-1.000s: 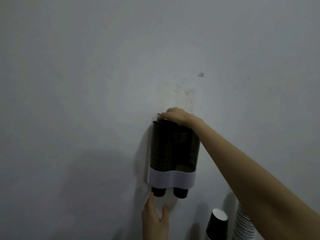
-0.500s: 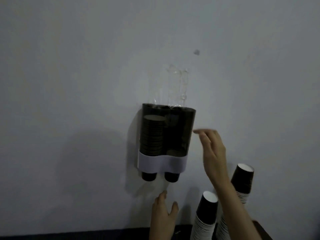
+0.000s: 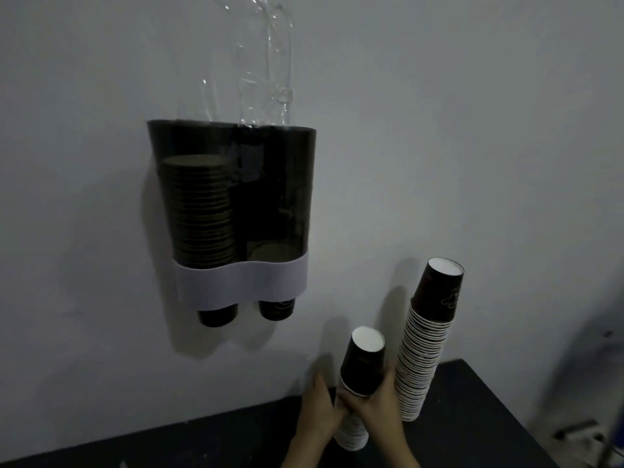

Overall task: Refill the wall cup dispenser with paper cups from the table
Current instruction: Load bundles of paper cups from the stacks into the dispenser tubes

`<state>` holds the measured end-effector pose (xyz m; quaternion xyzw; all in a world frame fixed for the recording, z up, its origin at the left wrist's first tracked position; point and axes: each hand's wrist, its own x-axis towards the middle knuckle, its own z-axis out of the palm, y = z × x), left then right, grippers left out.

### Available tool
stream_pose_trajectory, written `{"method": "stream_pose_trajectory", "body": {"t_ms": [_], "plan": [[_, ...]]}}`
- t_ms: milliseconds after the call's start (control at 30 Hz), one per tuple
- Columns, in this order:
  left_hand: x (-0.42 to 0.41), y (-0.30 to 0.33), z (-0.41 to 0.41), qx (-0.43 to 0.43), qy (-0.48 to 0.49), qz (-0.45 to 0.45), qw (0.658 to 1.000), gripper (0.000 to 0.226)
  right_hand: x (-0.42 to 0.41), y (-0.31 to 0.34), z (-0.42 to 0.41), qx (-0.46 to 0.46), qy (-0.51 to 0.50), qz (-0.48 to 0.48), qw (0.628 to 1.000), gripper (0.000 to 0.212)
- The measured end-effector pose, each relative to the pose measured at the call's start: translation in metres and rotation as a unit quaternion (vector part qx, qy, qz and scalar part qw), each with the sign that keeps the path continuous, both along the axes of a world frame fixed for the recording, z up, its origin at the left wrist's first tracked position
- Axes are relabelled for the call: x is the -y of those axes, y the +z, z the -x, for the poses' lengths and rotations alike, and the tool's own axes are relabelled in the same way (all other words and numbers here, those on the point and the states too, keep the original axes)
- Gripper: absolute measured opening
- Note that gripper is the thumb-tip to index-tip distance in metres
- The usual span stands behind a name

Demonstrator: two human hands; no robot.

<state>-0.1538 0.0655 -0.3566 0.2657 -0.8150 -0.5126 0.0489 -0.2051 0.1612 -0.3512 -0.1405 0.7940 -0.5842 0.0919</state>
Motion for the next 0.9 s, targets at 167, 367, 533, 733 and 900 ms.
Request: {"method": "stream_pose_trajectory", "body": {"t_ms": [167,367,533,733,900], "plan": [[-0.007,0.004,0.010,-0.018,-0.028,-0.009,0.999,0.085,0.005,-0.007,0.013,-0.006,-0.032,0.013,0.999,0.073],[-0.013,0.003,0.007,-0.036,-0.023,-0.010,0.999,0.070,-0.003,-0.002,0.018,-0.028,-0.032,0.033,0.999,0.064],[-0.016,0.014,0.004,-0.023,-0.036,0.025,0.999,0.077,-0.001,0.025,0.019,-0.042,-0.018,0.078,0.996,0.057],[-0.019,0.019,0.002,-0.031,-0.012,0.020,0.999,0.114,-0.005,0.046,0.026,-0.046,-0.011,0.135,0.990,0.059],[-0.020,0.039,-0.004,-0.076,0.013,0.022,0.997,0.093,-0.006,0.051,0.024,-0.038,-0.009,0.149,0.988,0.057]]}}
